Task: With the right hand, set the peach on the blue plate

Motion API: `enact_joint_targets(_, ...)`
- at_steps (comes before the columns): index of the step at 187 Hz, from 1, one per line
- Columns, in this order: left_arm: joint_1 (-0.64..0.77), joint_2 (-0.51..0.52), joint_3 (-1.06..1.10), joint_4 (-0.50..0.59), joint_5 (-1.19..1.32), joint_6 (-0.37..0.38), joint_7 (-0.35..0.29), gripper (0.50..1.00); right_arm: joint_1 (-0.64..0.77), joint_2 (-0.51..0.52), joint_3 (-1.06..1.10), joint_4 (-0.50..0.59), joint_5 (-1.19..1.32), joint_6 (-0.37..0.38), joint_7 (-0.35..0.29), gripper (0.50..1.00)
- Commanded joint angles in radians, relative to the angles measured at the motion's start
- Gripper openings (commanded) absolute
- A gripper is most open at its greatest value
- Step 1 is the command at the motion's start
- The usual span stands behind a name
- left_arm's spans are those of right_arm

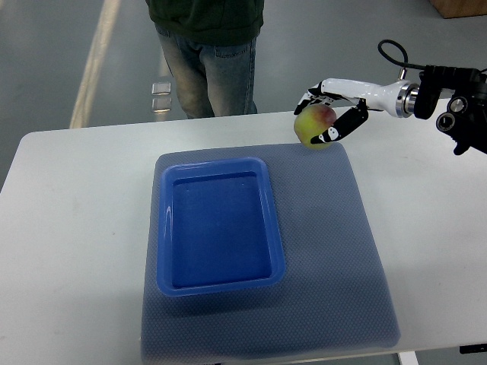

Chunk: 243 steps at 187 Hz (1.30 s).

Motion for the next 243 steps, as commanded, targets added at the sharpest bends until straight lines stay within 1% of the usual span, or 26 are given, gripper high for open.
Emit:
enact_joint_targets(1, -0.001, 0.0, 0.0, -0.001, 0.0, -0.004, 0.0, 1.0, 0.041, 0.046, -0.023, 0.021, 0.048, -0.007, 0.0, 0.5)
enact_joint_targets(25, 0.001, 0.0, 0.0, -0.001, 0.0, -0.004, 0.0, 1.0, 0.062, 0.222, -0.137, -0.013, 0.048, -0.064, 0.0, 0.5)
enact_joint_targets(45, -0.001, 0.0, 0.002, -0.001, 0.0, -0.006, 0.0, 1.0, 0.056, 0.36, -0.25, -0.116, 0.037, -0.127, 0.0, 0.5)
enact_joint_targets(54, -0.001, 0.0, 0.002, -0.001, 0.0, -0.006, 0.0, 1.0, 0.056, 0.36, -0.25, -0.116, 0.037, -0.127, 0.0, 0.5)
enact_joint_targets(55, -0.001, 0.0, 0.002, -0.003, 0.002, -0.006, 0.0, 1.0, 0.05, 0.427, -0.291, -0.163, 0.034, -0.148, 0.0, 0.5)
enact_joint_targets(59, -0.001, 0.0, 0.002, -0.003, 0.002, -0.006, 0.0, 1.0, 0.045, 0.452, -0.304, -0.179, 0.034, -0.157, 0.0, 0.5)
enact_joint_targets(99, -0.001, 0.0, 0.0, -0.001, 0.002, -0.006, 0.0, 1.0, -0.004, 0.537, -0.33, -0.235, 0.032, -0.179, 0.0, 0.5)
enact_joint_targets(100, -0.001, 0.0, 0.0, -0.001, 0.002, -0.007, 0.0, 1.0, -0.011, 0.543, -0.33, -0.245, 0.031, -0.18, 0.0, 0.535)
enact_joint_targets(106, -0.001, 0.0, 0.0, -0.001, 0.002, -0.006, 0.0, 1.0, -0.017, 0.547, -0.33, -0.251, 0.031, -0.18, 0.0, 0.545)
enact_joint_targets(112, -0.001, 0.0, 0.0, -0.001, 0.002, -0.007, 0.0, 1.0, -0.021, 0.549, -0.328, -0.254, 0.032, -0.182, 0.0, 0.578)
enact_joint_targets(122, -0.001, 0.0, 0.0, -0.001, 0.002, -0.007, 0.0, 1.0, -0.021, 0.549, -0.328, -0.254, 0.032, -0.182, 0.0, 0.578)
enact_joint_targets(123, -0.001, 0.0, 0.0, -0.001, 0.002, -0.007, 0.0, 1.0, -0.021, 0.547, -0.327, -0.254, 0.032, -0.179, 0.0, 0.71)
enact_joint_targets(124, -0.001, 0.0, 0.0, -0.001, 0.002, -0.006, 0.0, 1.0, -0.021, 0.547, -0.325, -0.254, 0.032, -0.177, 0.0, 0.753)
enact_joint_targets(125, -0.001, 0.0, 0.0, -0.001, 0.002, -0.006, 0.0, 1.0, -0.021, 0.547, -0.325, -0.254, 0.032, -0.177, 0.0, 0.754)
enact_joint_targets(126, -0.001, 0.0, 0.0, -0.001, 0.002, -0.007, 0.0, 1.0, -0.022, 0.546, -0.324, -0.254, 0.034, -0.177, 0.0, 0.796)
enact_joint_targets(127, -0.001, 0.0, 0.0, -0.001, 0.002, -0.007, 0.0, 1.0, -0.022, 0.546, -0.324, -0.254, 0.034, -0.177, 0.0, 0.797)
enact_joint_targets(132, -0.001, 0.0, 0.0, -0.001, 0.002, -0.007, 0.0, 1.0, -0.021, 0.544, -0.318, -0.254, 0.034, -0.174, 0.0, 0.911)
enact_joint_targets(136, -0.001, 0.0, 0.002, -0.001, 0.002, -0.006, 0.0, 1.0, -0.021, 0.543, -0.318, -0.252, 0.037, -0.171, 0.0, 0.936)
enact_joint_targets(165, -0.001, 0.0, 0.002, -0.001, 0.002, -0.006, 0.0, 1.0, -0.007, 0.52, -0.308, -0.245, 0.049, -0.171, 0.0, 0.938)
enact_joint_targets(184, -0.001, 0.0, 0.002, -0.001, 0.002, -0.006, 0.0, 1.0, 0.041, 0.419, -0.18, -0.163, 0.072, -0.134, 0.001, 0.938)
enact_joint_targets(194, -0.001, 0.0, 0.002, -0.001, 0.002, -0.006, 0.0, 1.0, 0.041, 0.418, -0.179, -0.163, 0.072, -0.134, 0.001, 0.938)
enact_joint_targets(195, -0.001, 0.0, 0.002, -0.001, 0.002, -0.006, 0.0, 1.0, 0.042, 0.368, -0.107, -0.138, 0.102, -0.099, 0.001, 0.938)
enact_joint_targets(203, -0.001, 0.0, 0.0, -0.001, 0.002, -0.006, 0.0, 1.0, 0.039, 0.325, -0.034, -0.122, 0.138, -0.076, 0.003, 0.938)
enact_joint_targets(213, -0.001, 0.0, 0.0, -0.001, 0.002, -0.006, 0.0, 1.0, 0.039, 0.325, -0.034, -0.122, 0.138, -0.076, 0.003, 0.938)
enact_joint_targets(219, -0.001, 0.0, 0.0, -0.001, 0.002, -0.006, 0.0, 1.0, 0.004, 0.253, 0.124, -0.104, 0.224, -0.048, 0.011, 0.938)
enact_joint_targets(243, -0.001, 0.0, 0.002, -0.001, 0.002, -0.006, 0.0, 1.0, -0.16, 0.204, 0.364, -0.105, 0.373, -0.016, 0.014, 0.938)
